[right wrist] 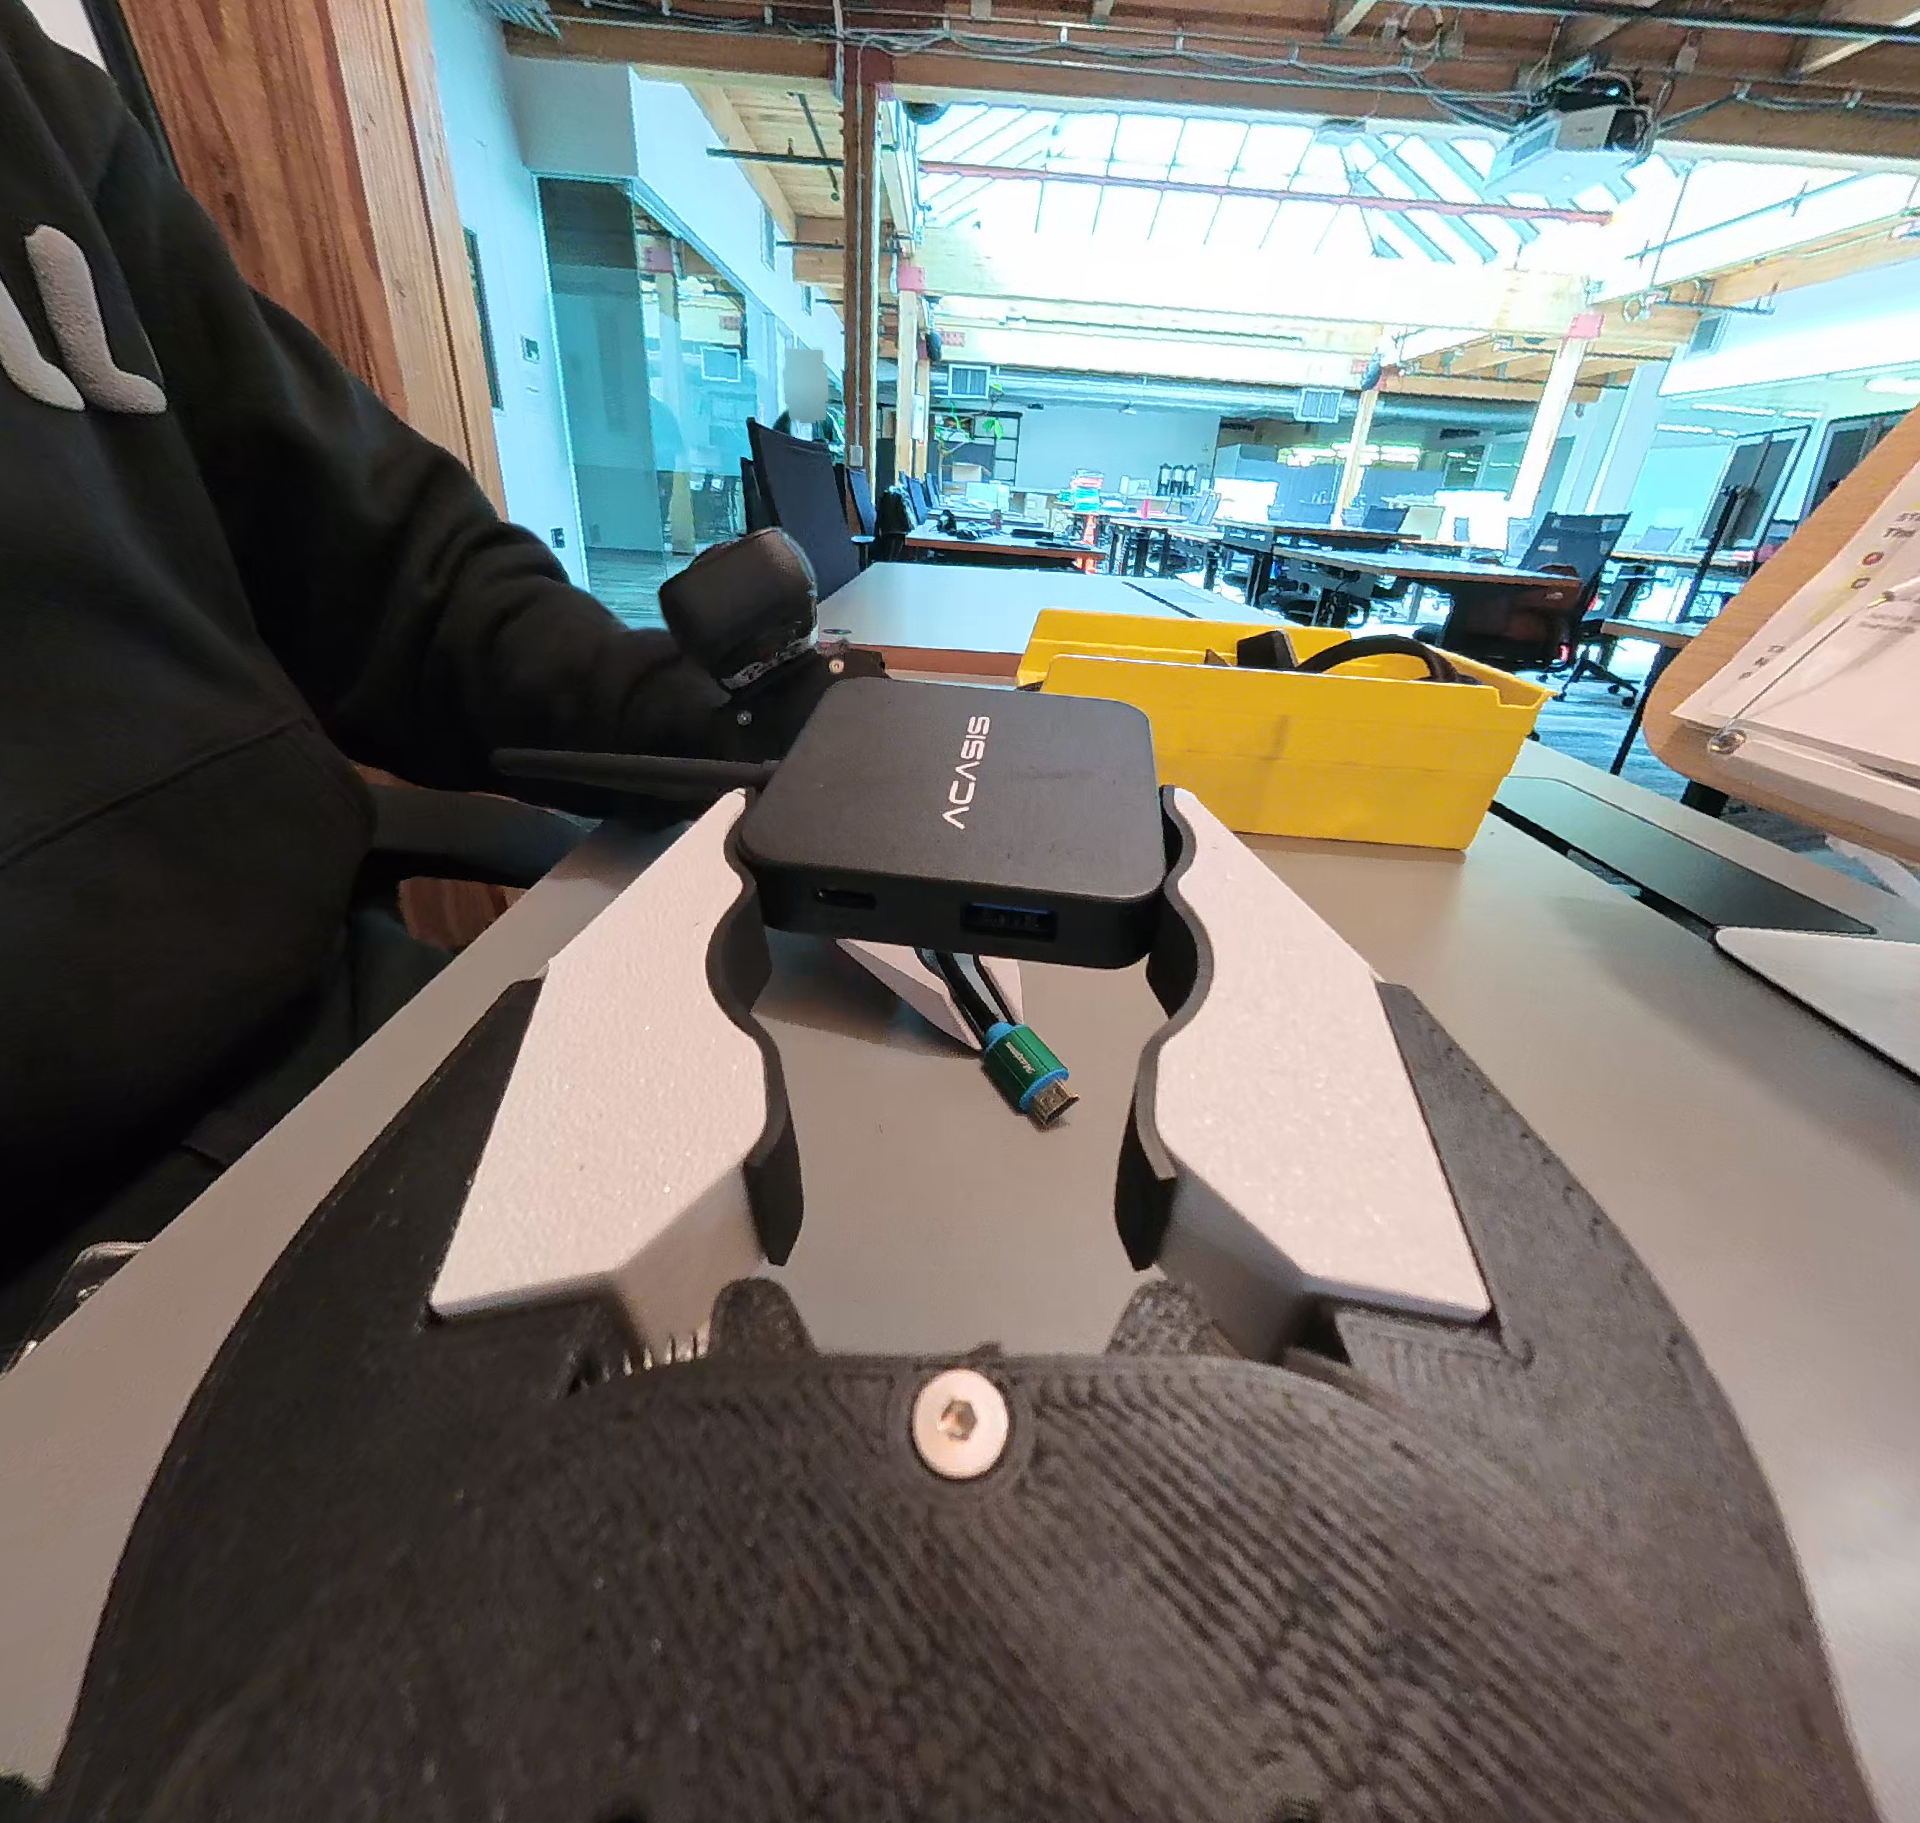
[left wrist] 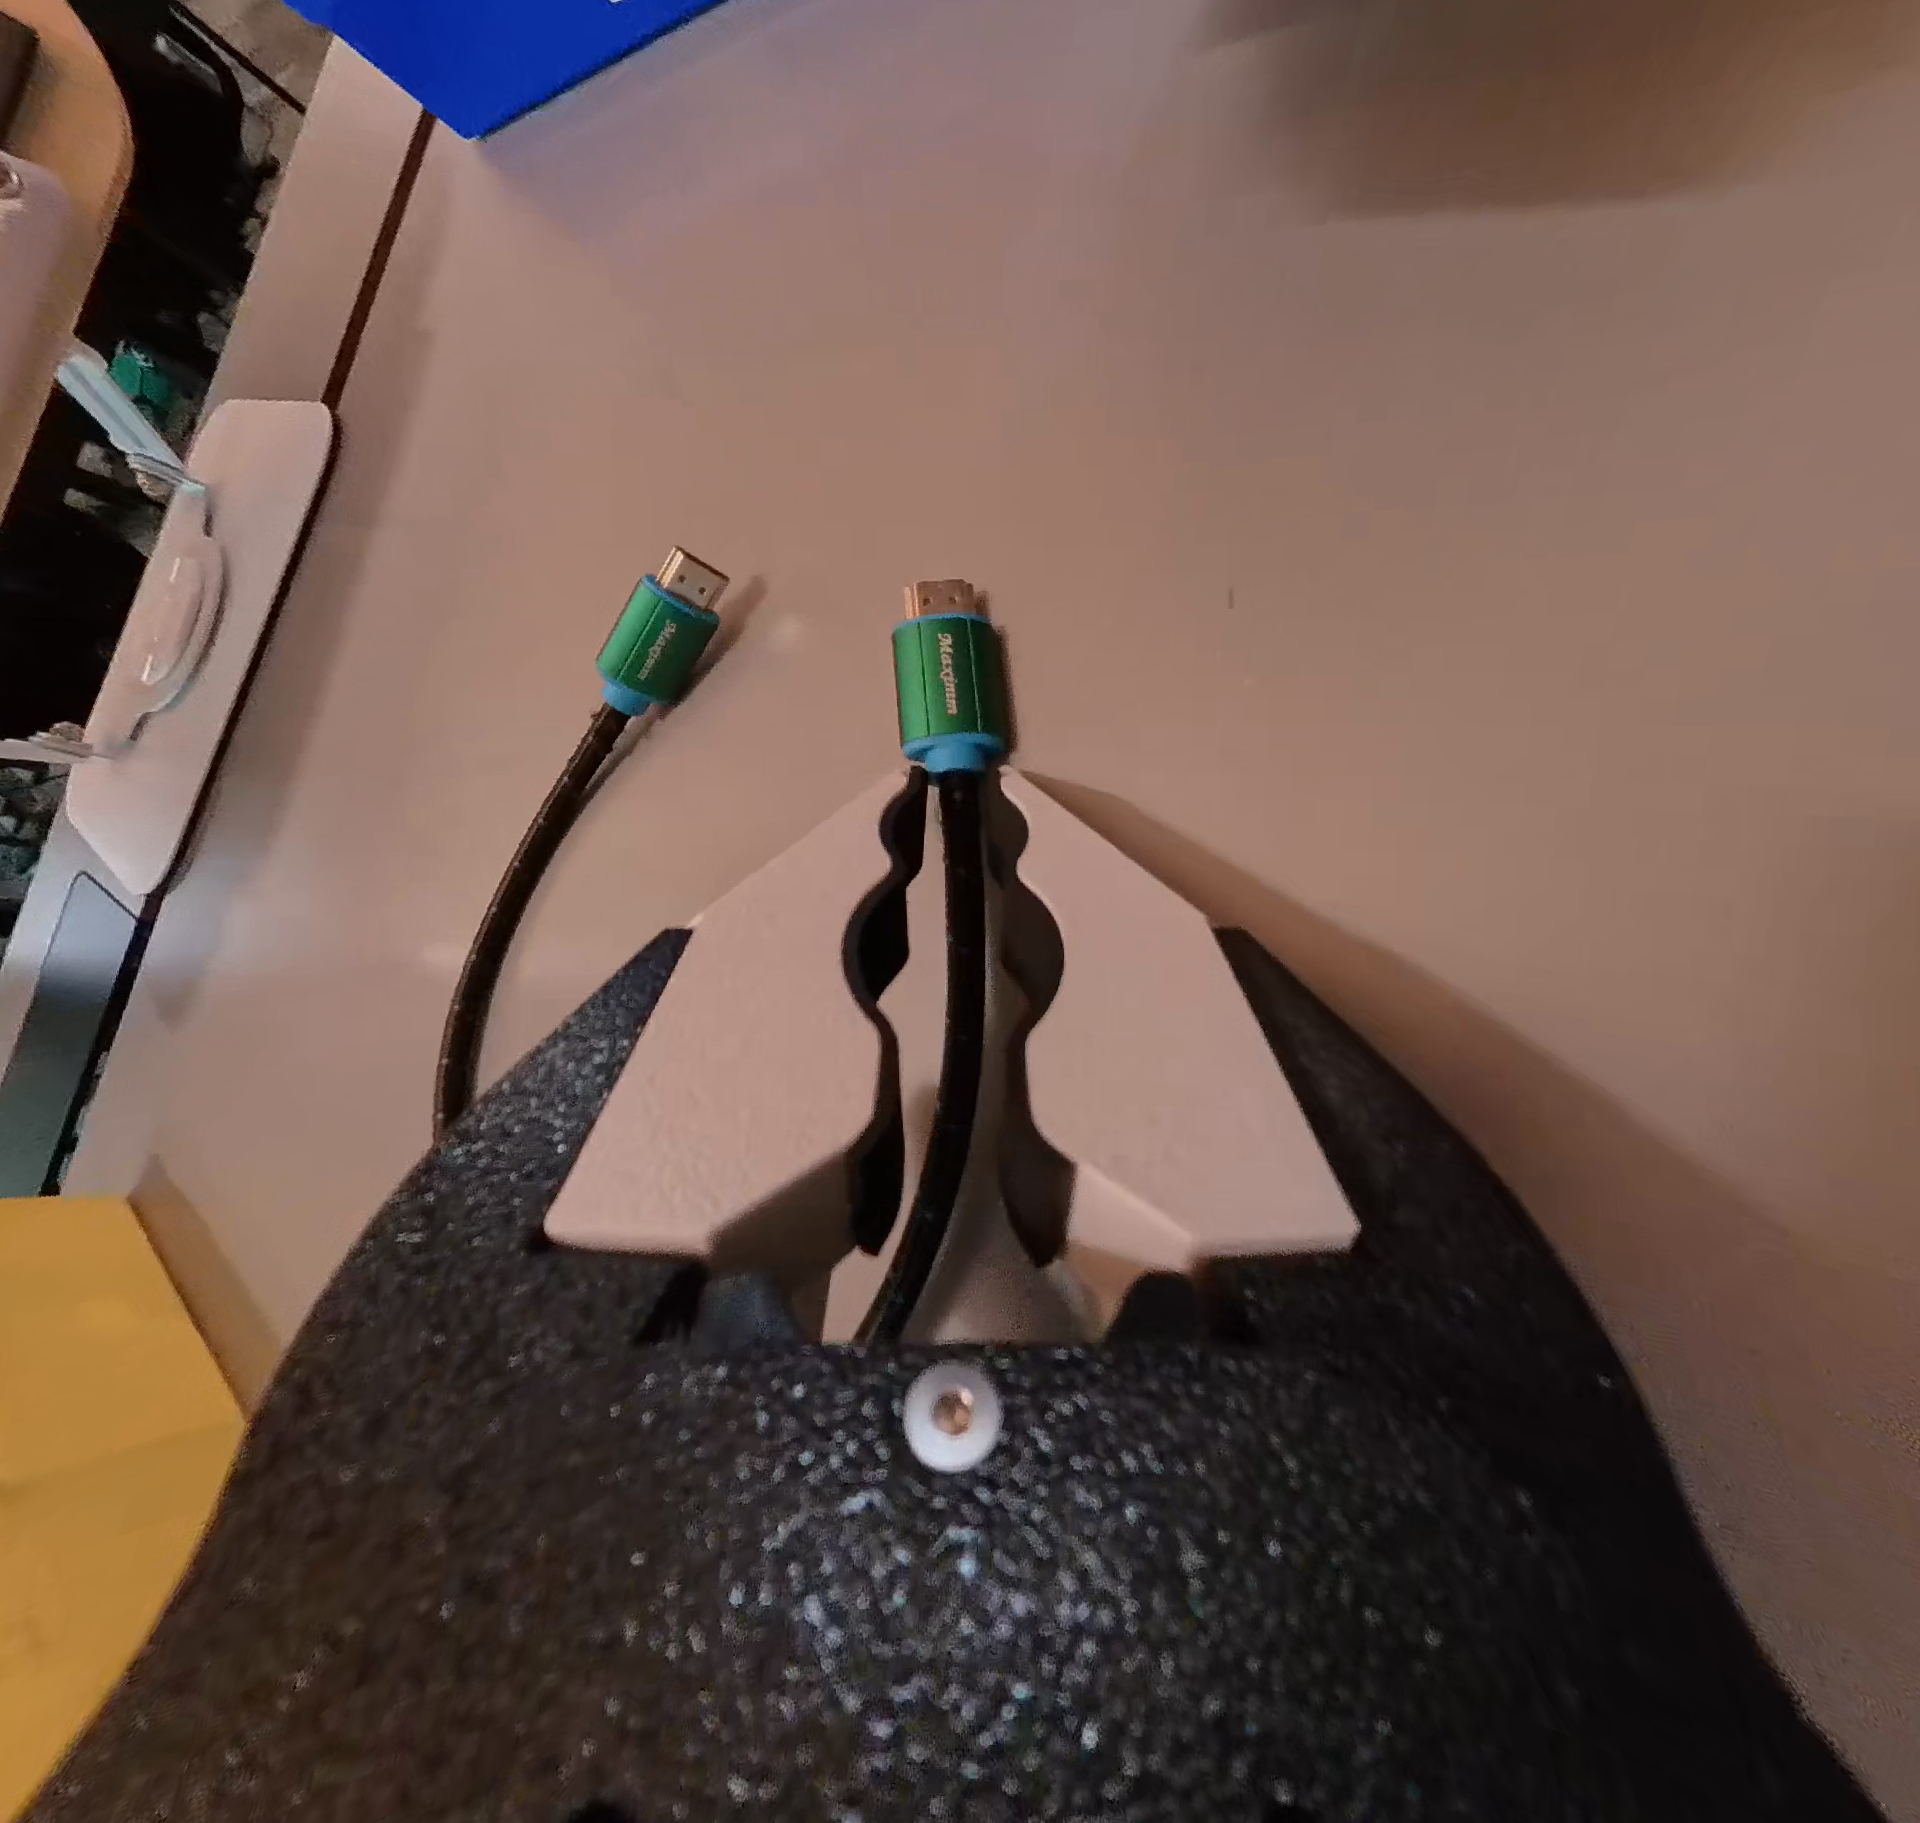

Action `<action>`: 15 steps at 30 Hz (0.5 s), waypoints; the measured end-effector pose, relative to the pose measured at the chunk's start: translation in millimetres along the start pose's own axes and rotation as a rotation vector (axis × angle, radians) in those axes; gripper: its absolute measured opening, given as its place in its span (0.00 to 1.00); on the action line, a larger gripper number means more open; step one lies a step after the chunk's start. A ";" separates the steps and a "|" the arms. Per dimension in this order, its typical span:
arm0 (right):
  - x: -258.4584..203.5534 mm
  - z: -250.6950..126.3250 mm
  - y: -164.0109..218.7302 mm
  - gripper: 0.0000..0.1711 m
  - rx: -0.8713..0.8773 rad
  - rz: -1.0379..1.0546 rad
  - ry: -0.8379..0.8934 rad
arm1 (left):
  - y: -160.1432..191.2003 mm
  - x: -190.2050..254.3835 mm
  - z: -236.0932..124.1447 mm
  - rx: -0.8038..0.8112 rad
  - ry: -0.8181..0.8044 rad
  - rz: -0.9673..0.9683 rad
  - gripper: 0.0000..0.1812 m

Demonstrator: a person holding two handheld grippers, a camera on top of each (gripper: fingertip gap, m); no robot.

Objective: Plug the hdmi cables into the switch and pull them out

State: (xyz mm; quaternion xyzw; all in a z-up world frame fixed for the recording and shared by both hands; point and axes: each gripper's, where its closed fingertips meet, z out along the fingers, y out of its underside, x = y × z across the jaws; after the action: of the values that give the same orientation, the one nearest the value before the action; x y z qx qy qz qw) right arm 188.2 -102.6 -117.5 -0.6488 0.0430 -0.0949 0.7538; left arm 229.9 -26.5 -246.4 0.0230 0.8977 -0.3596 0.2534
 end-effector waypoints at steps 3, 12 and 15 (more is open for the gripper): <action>-0.4 0.3 0.4 0.43 -0.003 -0.003 -0.001 | 3.1 -5.3 0.5 -0.003 -0.017 -0.049 0.04; 0.8 1.2 2.4 0.43 -0.017 -0.007 0.005 | -6.5 -29.4 -17.1 0.012 -0.017 -0.081 0.04; 0.8 2.7 6.1 0.43 -0.036 -0.007 0.005 | -17.9 -26.0 -27.7 0.035 0.113 -0.167 0.04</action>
State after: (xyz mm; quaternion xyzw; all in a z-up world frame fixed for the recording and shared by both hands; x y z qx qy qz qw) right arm 190.0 -99.3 -123.1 -0.6621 0.0442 -0.0984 0.7416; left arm 236.4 -17.9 -205.9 -0.0272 0.9030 -0.3933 0.1710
